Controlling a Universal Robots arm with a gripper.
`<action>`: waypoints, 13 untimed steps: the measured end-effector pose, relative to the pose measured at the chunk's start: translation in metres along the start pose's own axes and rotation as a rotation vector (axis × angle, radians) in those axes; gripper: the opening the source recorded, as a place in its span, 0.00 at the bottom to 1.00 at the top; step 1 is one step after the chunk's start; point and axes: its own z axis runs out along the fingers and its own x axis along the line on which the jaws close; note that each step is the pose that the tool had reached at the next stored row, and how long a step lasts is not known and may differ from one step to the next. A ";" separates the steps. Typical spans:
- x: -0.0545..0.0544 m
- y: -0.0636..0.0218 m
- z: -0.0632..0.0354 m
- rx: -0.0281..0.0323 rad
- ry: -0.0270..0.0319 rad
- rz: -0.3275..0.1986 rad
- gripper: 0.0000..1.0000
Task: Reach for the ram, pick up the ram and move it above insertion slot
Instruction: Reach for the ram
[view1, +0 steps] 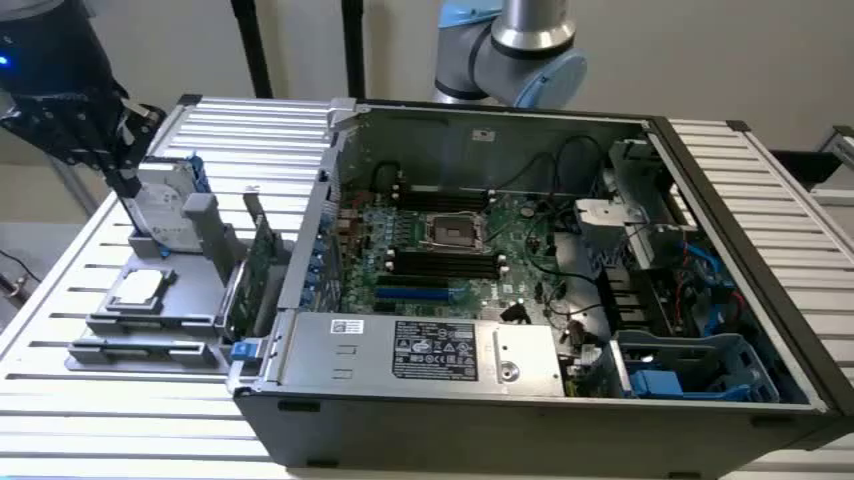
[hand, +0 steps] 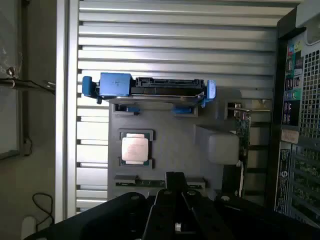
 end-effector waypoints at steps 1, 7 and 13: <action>0.000 0.0000 0.0000 0.0000 0.0000 0.000 0.11; 0.000 0.0000 0.0000 0.0000 0.0000 0.000 0.11; 0.000 0.0000 0.0000 0.0000 0.0000 0.000 0.11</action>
